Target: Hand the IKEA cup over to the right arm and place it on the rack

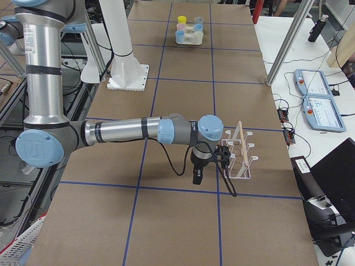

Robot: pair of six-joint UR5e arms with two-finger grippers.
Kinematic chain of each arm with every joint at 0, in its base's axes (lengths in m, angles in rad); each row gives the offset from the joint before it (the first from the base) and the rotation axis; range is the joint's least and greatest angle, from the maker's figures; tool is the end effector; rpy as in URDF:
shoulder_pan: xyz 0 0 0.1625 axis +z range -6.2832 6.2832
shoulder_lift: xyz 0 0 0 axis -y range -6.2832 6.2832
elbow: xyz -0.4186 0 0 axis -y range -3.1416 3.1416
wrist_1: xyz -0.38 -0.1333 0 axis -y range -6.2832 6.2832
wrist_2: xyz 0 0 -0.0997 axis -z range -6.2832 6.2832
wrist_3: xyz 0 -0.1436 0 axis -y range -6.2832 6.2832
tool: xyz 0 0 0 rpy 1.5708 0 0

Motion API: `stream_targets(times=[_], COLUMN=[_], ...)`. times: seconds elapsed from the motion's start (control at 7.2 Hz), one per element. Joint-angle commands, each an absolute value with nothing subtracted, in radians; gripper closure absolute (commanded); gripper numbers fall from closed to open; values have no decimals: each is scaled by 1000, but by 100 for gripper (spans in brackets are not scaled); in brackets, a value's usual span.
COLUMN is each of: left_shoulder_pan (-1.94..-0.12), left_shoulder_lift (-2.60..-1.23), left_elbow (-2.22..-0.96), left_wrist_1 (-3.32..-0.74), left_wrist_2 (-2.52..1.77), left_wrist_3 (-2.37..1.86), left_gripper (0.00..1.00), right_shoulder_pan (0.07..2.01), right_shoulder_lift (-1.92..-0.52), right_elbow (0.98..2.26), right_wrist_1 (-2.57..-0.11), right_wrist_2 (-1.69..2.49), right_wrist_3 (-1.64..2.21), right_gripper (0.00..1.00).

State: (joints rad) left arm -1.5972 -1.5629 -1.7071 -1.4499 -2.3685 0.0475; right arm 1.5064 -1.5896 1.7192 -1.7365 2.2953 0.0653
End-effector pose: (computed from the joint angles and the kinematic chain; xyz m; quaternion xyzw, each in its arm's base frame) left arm -0.0430 -0.4730 0.6320 0.0178 0.3880 0.0112 0.9214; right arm 0.0081 -0.4662 0.6430 -0.0398 -0.3525 0.0068 0.9349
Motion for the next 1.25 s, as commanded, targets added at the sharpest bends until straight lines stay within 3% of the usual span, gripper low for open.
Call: stream_targets(times=[0.0,0.56,1.11], left_shoulder_pan=[-1594,-1366,-1338], left_shoulder_lift=[-1554,-1514,-1620], left_elbow=[-1717,-1761,-1528], left_wrist_1=[-1459,-1506,-1669], left_wrist_2=[-2376,-2396,-2396], left_wrist_3=[49,-103,-158], left_gripper=[0,0,0], right_shoulder_pan=[1506,1506,1490], right_shoulder_lift=[-1589,-1609,-1608], right_elbow=[1712,1707,1695], right_wrist_1=[-1736,-1683,-1614], right_wrist_2=[2296,2447,2442], right_wrist_3=[66,72,69], right_gripper=[1,1,1])
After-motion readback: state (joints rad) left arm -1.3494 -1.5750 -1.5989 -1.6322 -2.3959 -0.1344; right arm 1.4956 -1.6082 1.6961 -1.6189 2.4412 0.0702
